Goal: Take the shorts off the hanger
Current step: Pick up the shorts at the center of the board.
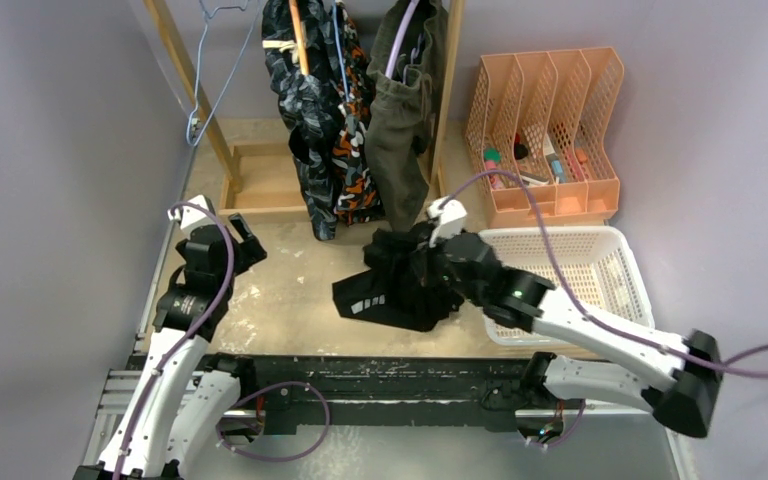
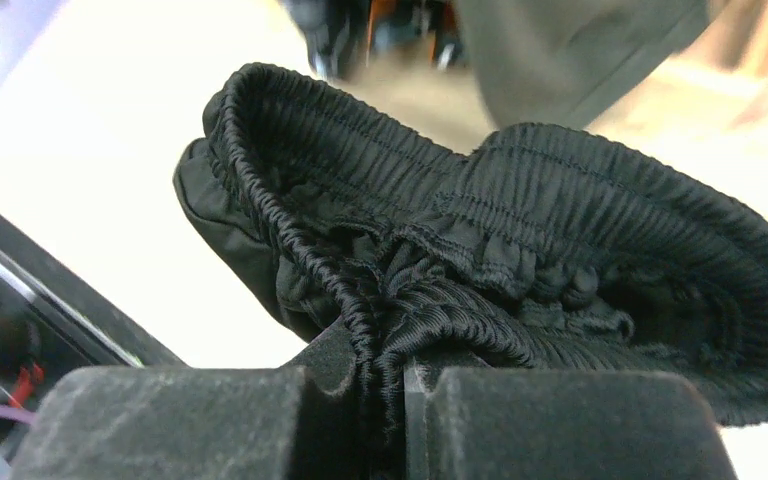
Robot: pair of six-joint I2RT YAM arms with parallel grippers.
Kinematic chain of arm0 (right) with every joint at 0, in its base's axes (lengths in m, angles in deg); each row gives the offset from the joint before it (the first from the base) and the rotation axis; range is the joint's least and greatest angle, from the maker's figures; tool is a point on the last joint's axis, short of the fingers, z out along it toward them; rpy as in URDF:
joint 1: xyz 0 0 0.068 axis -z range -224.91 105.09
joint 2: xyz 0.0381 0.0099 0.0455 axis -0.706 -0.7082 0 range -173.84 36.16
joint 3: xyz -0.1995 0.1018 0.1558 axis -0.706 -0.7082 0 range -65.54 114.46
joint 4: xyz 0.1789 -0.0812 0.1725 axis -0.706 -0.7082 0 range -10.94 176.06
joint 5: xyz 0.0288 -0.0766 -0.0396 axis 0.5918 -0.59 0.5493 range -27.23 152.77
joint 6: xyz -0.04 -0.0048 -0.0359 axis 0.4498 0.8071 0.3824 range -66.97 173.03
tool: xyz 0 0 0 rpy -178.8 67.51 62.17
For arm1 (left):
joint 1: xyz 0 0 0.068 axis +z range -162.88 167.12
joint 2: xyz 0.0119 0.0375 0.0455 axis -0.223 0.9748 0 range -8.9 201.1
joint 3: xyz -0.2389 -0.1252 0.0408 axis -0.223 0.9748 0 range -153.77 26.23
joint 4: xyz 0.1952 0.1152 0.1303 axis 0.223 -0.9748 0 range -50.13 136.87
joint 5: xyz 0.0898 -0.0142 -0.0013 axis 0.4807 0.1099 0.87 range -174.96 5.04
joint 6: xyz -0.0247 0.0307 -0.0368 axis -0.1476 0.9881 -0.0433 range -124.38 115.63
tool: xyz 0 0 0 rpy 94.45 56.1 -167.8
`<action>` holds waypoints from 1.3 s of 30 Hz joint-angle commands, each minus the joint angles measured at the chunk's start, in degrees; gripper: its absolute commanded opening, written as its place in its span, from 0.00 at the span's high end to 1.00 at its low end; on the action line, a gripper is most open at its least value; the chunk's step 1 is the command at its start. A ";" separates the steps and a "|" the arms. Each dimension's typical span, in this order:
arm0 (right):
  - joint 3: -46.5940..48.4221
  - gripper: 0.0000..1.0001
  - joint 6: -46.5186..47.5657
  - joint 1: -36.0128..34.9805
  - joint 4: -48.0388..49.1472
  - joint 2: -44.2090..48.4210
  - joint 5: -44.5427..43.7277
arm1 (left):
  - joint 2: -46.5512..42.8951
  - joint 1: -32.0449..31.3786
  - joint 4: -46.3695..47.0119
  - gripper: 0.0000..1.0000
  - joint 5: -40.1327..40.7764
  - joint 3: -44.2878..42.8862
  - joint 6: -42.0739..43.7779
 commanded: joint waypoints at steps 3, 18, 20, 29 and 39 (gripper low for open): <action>-1.57 0.84 -6.85 -0.16 0.74 -16.64 11.97 | 0.77 0.27 2.12 0.24 0.78 -0.57 -0.19; 5.68 0.02 -4.50 -0.13 -8.68 -34.58 7.69 | 1.21 0.28 2.77 0.24 -0.27 -0.16 0.12; 6.04 0.01 -5.17 -0.14 -8.32 -37.11 6.59 | 1.20 0.27 2.90 0.24 -0.64 -0.14 0.32; 5.48 0.01 -8.17 0.50 -2.65 -54.71 6.88 | 0.94 0.27 2.91 0.24 -0.61 0.01 0.21; 2.27 0.54 -19.44 -5.93 -1.01 -57.87 8.63 | -0.03 0.27 2.82 0.24 -0.31 0.15 0.04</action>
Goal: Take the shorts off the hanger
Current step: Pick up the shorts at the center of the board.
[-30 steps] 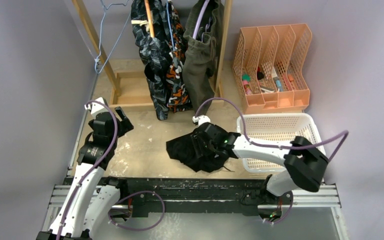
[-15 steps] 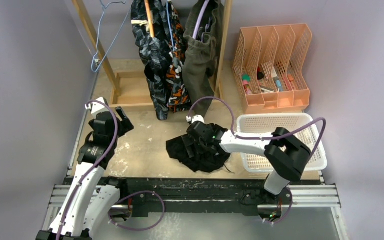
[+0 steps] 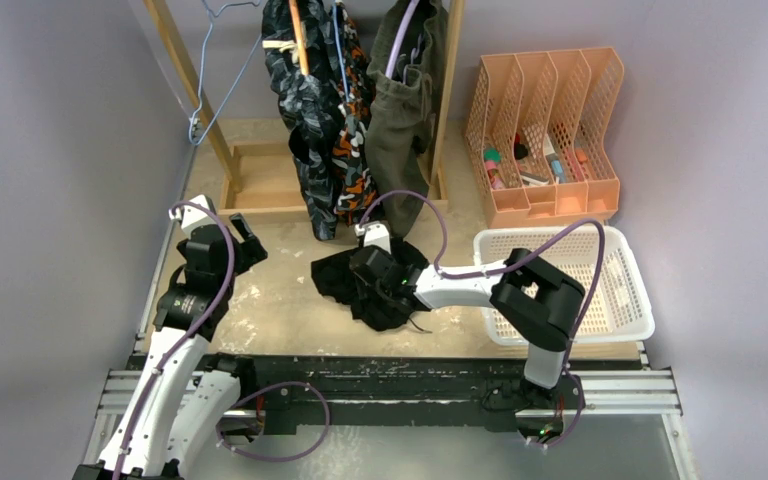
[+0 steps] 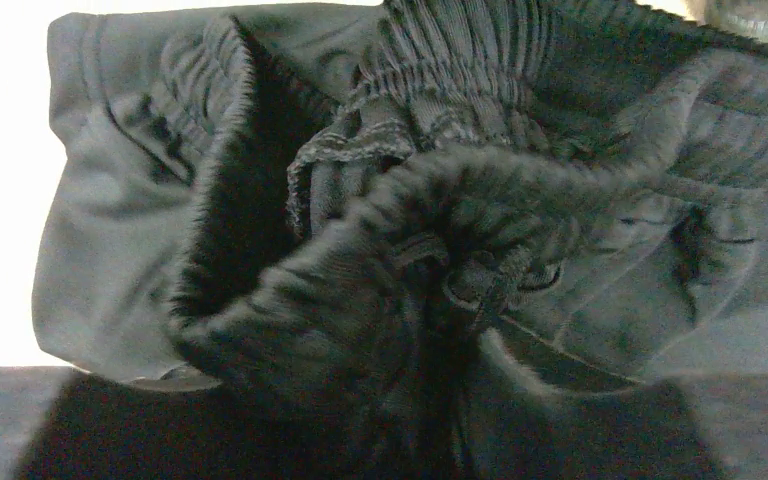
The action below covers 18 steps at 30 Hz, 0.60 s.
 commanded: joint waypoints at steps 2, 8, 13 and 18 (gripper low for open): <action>-9.67 0.73 -10.69 -1.67 -9.95 -4.67 9.33 | -0.56 0.27 2.79 0.24 0.18 0.07 0.02; -10.25 1.00 -11.99 -1.70 -12.93 3.82 1.79 | -0.46 0.27 2.76 0.24 -0.02 0.11 0.02; -10.83 1.00 -7.96 -0.33 -7.75 14.95 0.68 | -0.52 0.27 2.68 0.24 0.09 0.16 -0.15; -11.59 1.00 -6.13 3.82 -3.94 26.73 1.44 | -0.98 0.27 2.62 0.24 0.15 0.30 -0.38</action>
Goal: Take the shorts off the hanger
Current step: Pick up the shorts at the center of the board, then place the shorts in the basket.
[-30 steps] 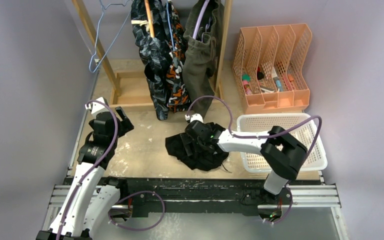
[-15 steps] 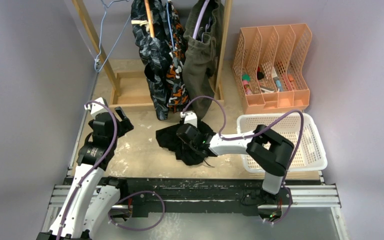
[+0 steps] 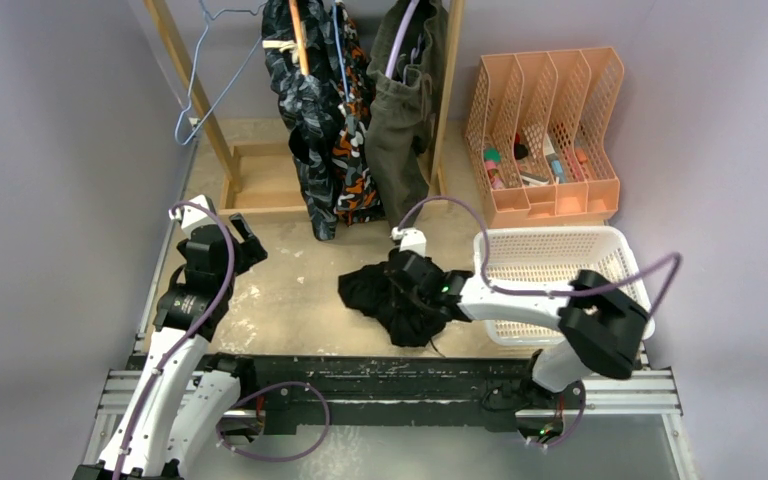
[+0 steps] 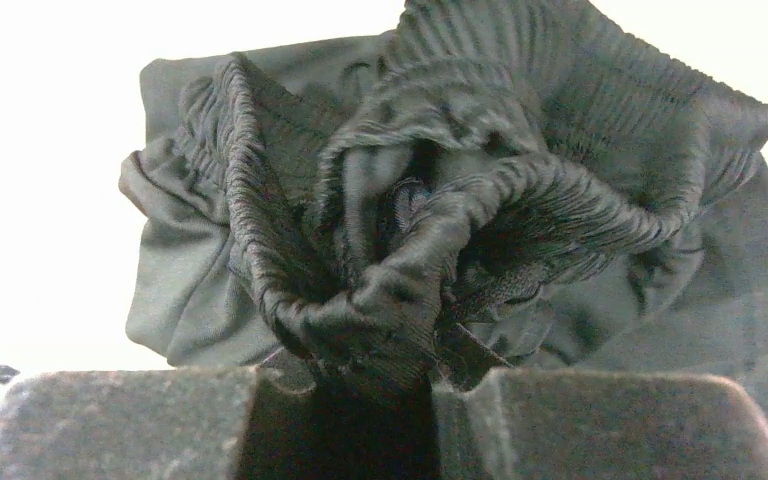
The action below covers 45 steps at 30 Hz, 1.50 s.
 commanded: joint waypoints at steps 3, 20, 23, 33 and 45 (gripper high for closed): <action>0.69 1.00 2.96 5.52 0.30 14.91 0.17 | -0.85 0.29 2.67 0.24 0.21 0.30 -0.31; 8.51 1.00 7.32 9.65 -12.42 34.74 -15.08 | 0.05 0.27 2.67 0.24 0.14 0.27 -0.31; 12.07 1.00 9.25 9.74 -14.85 36.42 -19.75 | 0.21 0.27 2.68 0.24 0.07 0.21 -0.31; 15.44 1.00 17.05 10.97 -15.94 38.07 -38.55 | 0.16 0.27 2.72 0.24 0.14 0.19 -0.24; 13.54 1.00 10.00 27.01 -19.12 36.99 -37.72 | 1.13 0.28 2.63 0.24 -0.03 0.10 -0.23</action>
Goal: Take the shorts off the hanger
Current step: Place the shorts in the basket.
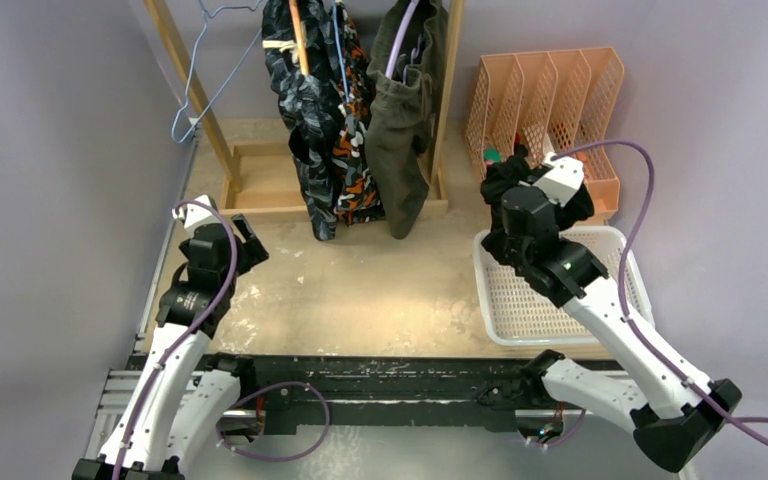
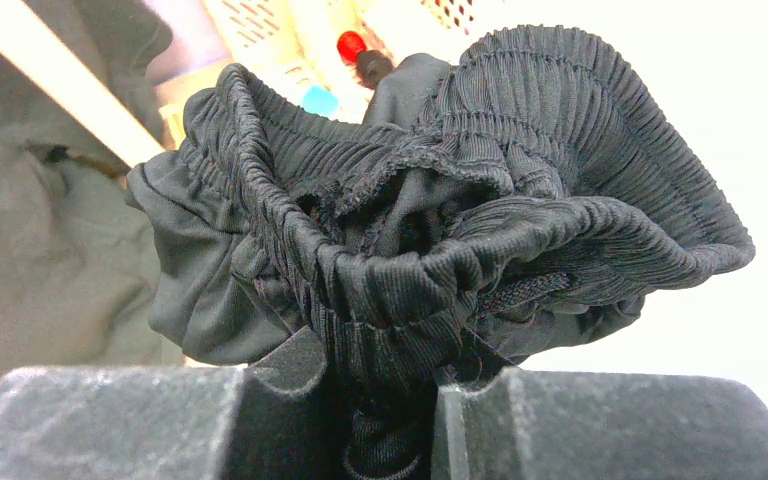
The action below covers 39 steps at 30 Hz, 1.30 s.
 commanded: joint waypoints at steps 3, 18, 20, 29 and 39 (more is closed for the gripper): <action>-1.75 1.00 -10.24 5.86 -1.68 7.12 -4.77 | 0.00 0.27 2.55 0.24 -0.03 -0.27 -0.22; -13.58 1.00 -61.67 16.16 -29.23 9.98 -7.61 | -1.41 0.27 3.08 0.24 -1.08 0.08 0.05; -15.22 1.00 -62.74 18.66 -28.03 9.57 -8.34 | -1.72 0.27 3.06 0.24 -1.09 0.17 0.05; -25.85 1.00 -37.58 39.69 -0.76 12.46 7.40 | -3.21 0.18 3.03 0.24 -0.74 0.39 -0.22; -26.13 0.45 -33.38 46.28 3.97 8.47 16.55 | -2.48 0.18 3.33 0.24 -1.48 0.43 0.10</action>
